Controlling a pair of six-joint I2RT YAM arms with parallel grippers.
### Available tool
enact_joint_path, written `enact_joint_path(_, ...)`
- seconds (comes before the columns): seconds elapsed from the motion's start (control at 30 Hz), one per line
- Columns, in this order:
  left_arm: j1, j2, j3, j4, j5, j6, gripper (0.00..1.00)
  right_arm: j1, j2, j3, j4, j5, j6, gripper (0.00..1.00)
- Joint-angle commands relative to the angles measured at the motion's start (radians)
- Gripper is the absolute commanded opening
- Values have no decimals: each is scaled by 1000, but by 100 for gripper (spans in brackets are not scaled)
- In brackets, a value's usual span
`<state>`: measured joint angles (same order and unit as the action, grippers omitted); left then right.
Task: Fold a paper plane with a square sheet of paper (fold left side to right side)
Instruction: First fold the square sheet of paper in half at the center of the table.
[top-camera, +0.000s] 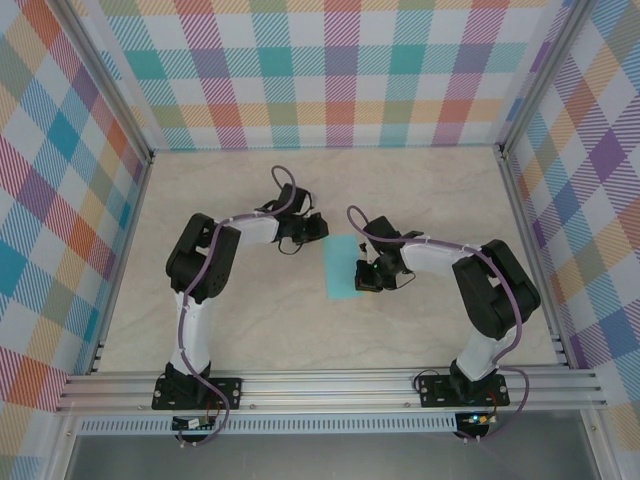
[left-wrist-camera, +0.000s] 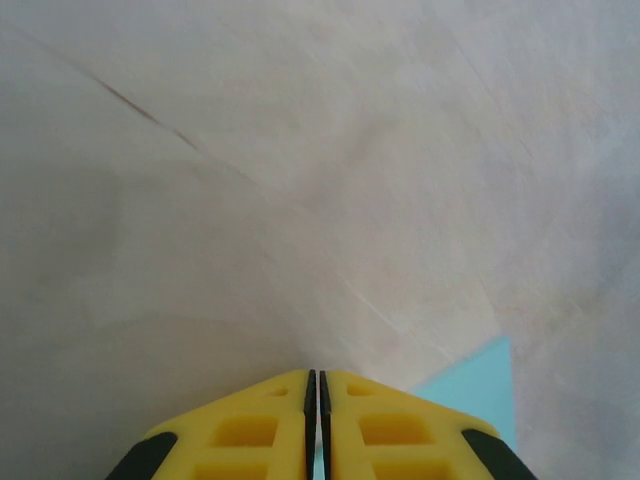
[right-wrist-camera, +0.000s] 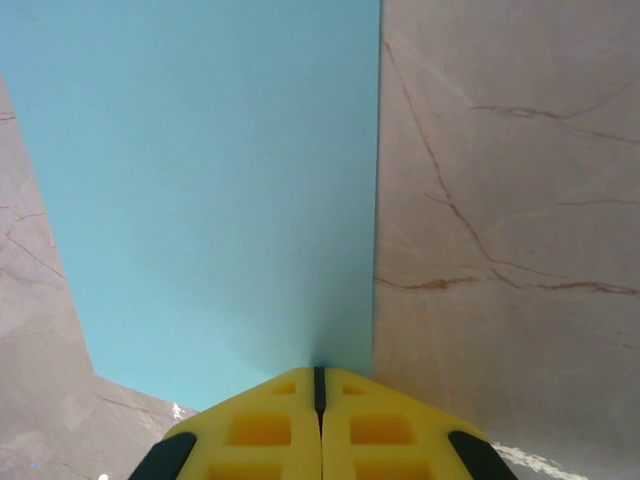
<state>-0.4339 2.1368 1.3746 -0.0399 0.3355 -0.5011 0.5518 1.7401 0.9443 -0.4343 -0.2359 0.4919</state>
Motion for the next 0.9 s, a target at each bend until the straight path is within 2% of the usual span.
enact_joint_path(0.0, 56, 11, 40, -48, -62, 38, 13, 2, 53, -53, -74, 67, -10, 6)
enact_joint_path(0.1, 57, -53, 16, -35, -37, 37, 14, 2, 41, -55, -36, 31, -7, 7)
enact_joint_path(0.23, 54, -200, -99, 29, -4, -11, 18, 2, -12, -31, -6, 6, -9, 11)
enact_joint_path(0.4, 7, -346, -241, 31, 12, -59, 21, -2, -121, -10, 17, 26, -18, 30)
enact_joint_path(0.47, -32, -381, -281, 20, 8, -66, 22, -9, -175, -15, 25, 49, -24, 41)
enact_joint_path(0.57, -89, -395, -318, 31, -5, -99, 23, -46, -231, -33, 53, 33, -31, 56)
enact_joint_path(0.67, -137, -373, -318, 24, -26, -110, 25, -93, -239, -41, 84, -25, -35, 65)
enact_joint_path(0.87, -171, -309, -290, 5, -62, -131, 25, -156, -206, -84, 170, -120, -17, 75)
